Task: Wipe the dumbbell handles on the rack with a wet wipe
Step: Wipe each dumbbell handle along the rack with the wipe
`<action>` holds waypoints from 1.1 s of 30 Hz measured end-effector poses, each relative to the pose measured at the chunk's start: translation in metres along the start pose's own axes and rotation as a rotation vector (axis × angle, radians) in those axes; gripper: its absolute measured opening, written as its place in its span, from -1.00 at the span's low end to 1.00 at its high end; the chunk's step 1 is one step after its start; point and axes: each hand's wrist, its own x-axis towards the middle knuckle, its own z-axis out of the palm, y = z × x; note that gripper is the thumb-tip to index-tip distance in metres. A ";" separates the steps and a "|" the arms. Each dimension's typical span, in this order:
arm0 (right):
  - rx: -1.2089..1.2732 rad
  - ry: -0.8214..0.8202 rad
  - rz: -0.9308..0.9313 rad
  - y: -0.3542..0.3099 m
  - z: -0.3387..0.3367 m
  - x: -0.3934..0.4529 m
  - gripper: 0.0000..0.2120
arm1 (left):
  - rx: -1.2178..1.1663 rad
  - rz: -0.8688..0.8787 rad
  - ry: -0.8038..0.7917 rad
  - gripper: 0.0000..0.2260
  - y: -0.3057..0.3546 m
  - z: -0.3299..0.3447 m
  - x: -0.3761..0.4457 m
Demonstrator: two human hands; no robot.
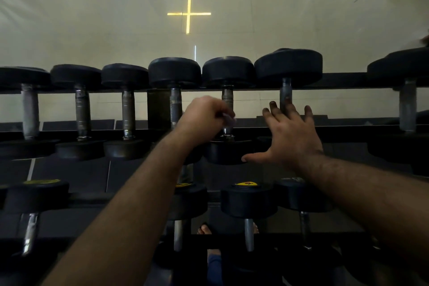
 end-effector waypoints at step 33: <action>-0.029 0.107 -0.067 0.000 -0.001 -0.012 0.35 | 0.546 0.257 -0.168 -0.68 0.010 0.009 -0.020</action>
